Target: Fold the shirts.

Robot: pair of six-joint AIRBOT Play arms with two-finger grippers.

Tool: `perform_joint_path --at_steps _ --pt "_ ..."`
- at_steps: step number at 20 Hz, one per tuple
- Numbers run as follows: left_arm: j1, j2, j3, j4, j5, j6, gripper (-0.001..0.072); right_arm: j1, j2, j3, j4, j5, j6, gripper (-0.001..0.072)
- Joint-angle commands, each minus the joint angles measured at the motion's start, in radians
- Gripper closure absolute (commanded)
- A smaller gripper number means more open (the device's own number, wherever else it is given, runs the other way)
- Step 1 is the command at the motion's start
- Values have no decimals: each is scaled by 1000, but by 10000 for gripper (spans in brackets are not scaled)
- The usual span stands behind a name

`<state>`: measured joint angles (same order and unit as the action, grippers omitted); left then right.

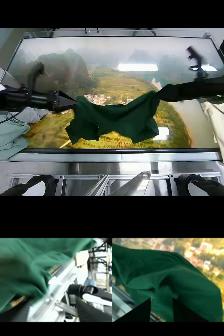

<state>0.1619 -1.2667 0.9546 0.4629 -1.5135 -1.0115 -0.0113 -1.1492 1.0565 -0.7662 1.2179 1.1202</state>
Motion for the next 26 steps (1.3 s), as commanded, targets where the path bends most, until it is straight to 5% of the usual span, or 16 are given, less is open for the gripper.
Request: perform_joint_path --at_steps 1,5,8,13,19,26 --pt "21 -172 41 16 -55 16 -1 -18 -145 2 7 -41 -26 303" --pt "125 -235 117 16 -230 -5 0 -141 -127 -2 4 109 -25 266" --pt "188 -143 -47 26 -122 18 0 -139 -71 -112 19 186 -18 267" --pt "198 -56 -316 67 44 16 0 17 1 -432 86 23 -29 267" --pt "121 -195 -317 68 106 61 1 113 -99 -486 119 -94 -37 267" --pt "-37 -400 -132 69 88 61 10 119 -293 -486 440 -148 -264 277"
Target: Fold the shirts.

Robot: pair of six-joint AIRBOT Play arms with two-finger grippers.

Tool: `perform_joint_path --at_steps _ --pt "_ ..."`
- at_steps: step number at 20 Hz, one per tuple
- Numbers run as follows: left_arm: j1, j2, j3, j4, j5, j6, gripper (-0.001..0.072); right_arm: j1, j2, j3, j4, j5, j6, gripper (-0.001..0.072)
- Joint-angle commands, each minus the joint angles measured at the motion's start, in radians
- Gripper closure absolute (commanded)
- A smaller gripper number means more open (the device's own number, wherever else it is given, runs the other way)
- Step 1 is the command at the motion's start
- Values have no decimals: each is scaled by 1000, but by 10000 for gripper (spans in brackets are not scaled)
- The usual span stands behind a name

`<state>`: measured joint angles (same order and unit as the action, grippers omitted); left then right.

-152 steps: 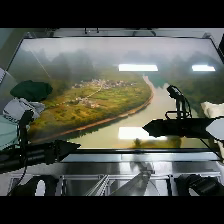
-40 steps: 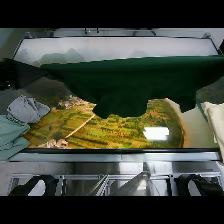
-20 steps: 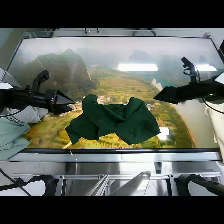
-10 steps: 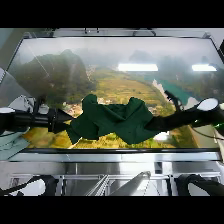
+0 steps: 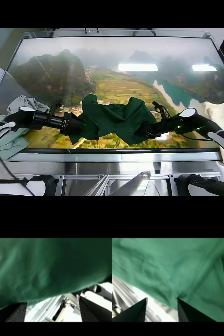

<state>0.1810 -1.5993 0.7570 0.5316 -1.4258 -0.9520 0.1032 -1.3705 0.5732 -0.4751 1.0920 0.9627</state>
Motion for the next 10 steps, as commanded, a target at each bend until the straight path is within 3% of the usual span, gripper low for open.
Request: perform_joint_path --at_steps 1,2,3,4,5,10 --pt "-72 -79 87 0 0 1 34 5 -91 -2 185 -19 -140 293" --pt "-84 -85 106 1 -4 2 236 5 -106 -2 217 -12 -174 515" --pt "-93 -85 126 1 -8 7 424 5 -112 -2 239 -9 -200 632" --pt "-98 -81 146 0 -22 10 555 5 -112 -1 251 -6 -208 636" --pt "-99 -77 164 1 -33 13 702 5 -111 0 253 -3 -209 697" --pt "-53 4 195 2 -50 19 703 5 -99 0 254 -2 -231 698"
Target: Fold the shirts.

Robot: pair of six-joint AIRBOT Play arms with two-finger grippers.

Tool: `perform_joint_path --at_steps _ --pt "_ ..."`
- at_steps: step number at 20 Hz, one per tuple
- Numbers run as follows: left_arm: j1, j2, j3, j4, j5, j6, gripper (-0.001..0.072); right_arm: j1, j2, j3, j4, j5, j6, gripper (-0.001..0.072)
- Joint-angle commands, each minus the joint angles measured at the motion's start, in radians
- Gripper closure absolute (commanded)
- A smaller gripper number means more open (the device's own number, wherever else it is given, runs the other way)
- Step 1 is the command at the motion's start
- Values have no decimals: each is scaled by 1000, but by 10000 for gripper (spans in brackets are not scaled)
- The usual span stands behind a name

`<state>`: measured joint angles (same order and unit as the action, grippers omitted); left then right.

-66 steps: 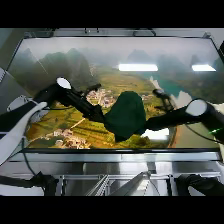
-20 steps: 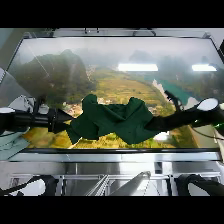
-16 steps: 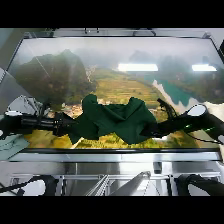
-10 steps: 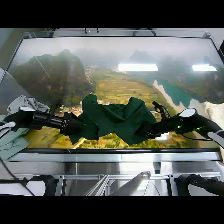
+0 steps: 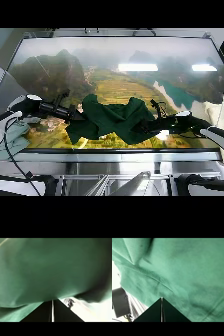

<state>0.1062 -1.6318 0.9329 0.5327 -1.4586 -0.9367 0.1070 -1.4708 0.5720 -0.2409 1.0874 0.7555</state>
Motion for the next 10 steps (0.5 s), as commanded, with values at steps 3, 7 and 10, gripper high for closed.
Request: perform_joint_path --at_steps 3,7,10 --pt "97 119 19 116 -32 -3 702 1 5 1 18 40 -42 698" --pt "199 231 19 325 41 -102 407 1 29 1 21 50 -46 698" --pt "195 214 18 351 47 -143 -10 1 29 1 33 50 -46 697"
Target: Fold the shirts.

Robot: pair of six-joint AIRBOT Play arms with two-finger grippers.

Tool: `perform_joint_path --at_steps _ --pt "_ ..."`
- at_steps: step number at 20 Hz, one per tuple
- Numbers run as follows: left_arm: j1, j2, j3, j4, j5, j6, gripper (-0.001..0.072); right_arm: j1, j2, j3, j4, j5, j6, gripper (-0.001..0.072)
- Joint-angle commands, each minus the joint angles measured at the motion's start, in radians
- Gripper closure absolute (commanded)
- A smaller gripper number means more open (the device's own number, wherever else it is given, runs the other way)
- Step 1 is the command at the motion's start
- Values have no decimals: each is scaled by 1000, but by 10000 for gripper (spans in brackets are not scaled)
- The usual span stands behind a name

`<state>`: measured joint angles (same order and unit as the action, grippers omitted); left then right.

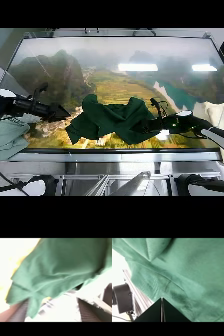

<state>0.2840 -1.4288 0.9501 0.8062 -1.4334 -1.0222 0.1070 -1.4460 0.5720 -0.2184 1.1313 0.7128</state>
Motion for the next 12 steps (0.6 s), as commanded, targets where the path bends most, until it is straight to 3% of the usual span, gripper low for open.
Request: perform_joint_path --at_steps 1,7,12 --pt "6 -10 2 84 29 -60 -11 1 4 1 13 6 -3 698" --pt "-71 -193 2 69 53 -50 8 1 4 1 14 25 -3 697" --pt "-95 -247 6 -103 80 83 8 1 4 1 14 29 -3 697"
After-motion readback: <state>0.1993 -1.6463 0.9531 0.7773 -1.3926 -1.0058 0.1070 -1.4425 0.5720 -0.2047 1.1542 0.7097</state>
